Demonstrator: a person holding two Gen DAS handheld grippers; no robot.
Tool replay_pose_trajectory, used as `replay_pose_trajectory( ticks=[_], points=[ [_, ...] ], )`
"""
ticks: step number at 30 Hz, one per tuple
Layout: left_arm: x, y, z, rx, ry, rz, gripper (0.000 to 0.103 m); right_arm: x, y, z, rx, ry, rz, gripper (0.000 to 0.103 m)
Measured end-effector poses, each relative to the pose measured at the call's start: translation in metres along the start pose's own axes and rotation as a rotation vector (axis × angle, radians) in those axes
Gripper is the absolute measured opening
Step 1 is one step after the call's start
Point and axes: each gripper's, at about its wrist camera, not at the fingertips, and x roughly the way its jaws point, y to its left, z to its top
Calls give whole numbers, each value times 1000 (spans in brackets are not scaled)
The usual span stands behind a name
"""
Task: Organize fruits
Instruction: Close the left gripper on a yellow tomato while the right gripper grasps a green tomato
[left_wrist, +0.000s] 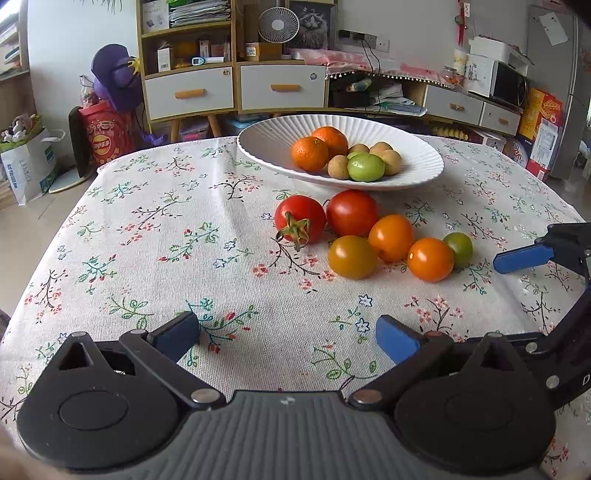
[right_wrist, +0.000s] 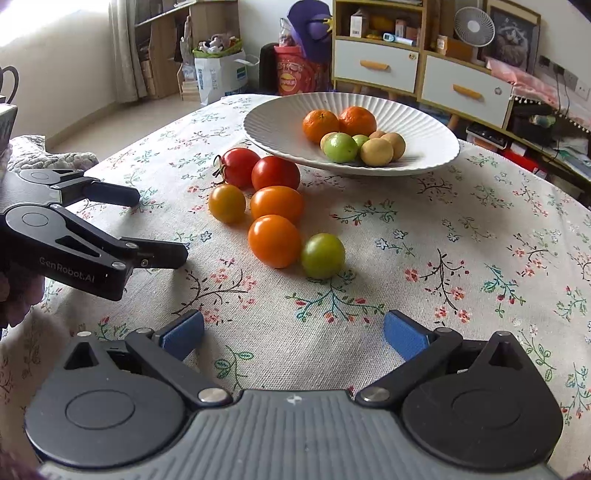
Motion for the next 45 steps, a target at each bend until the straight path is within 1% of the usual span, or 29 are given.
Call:
replay_pose_trajectory(
  ticks=[6,9,14,17,20,22,23,27,30,31,32,33,35,39,41,44,45],
  points=[
    [7,-1,4,-11,-18,18,99,2,0,-1,-26,-21,20,103],
    [10,-2,7,-11,-16,16,99,2,-1,4,-39,-1,25,103],
    [15,-8,12,-7,-17,14,99,1,-5,4,-52,-7,-7,102],
    [19,-15,17,8,-8,-3,99,1,-11,5,-45,-14,-33,101],
    [22,-18,20,22,-5,-17,99,1,-17,9,-28,-22,-61,94],
    [23,-18,21,24,-2,-21,99,1,-21,11,-18,-28,-80,86],
    [23,-18,22,24,1,-22,99,2,-22,12,-14,-30,-85,84],
    [23,-19,23,24,6,-26,98,3,-25,16,-5,-33,-96,73],
    [22,-20,24,28,4,-35,91,5,-22,20,-14,-34,-94,63],
    [22,-21,26,32,2,-40,86,5,-21,21,-20,-35,-94,59],
    [22,-23,27,36,0,-47,80,5,-20,21,-25,-36,-94,58],
    [22,-25,28,40,-2,-50,77,5,-19,21,-29,-37,-94,55],
    [22,-27,30,41,-4,-51,69,5,-18,23,-32,-37,-95,52],
    [23,-30,32,41,-6,-59,59,7,-16,25,-40,-36,-94,43],
    [23,-32,32,48,-8,-64,51,7,-15,27,-43,-36,-94,40],
    [23,-33,33,54,-10,-70,42,8,-14,29,-45,-32,-88,32],
    [23,-33,33,54,-10,-72,41,9,-13,30,-45,-30,-86,29]
  ],
)
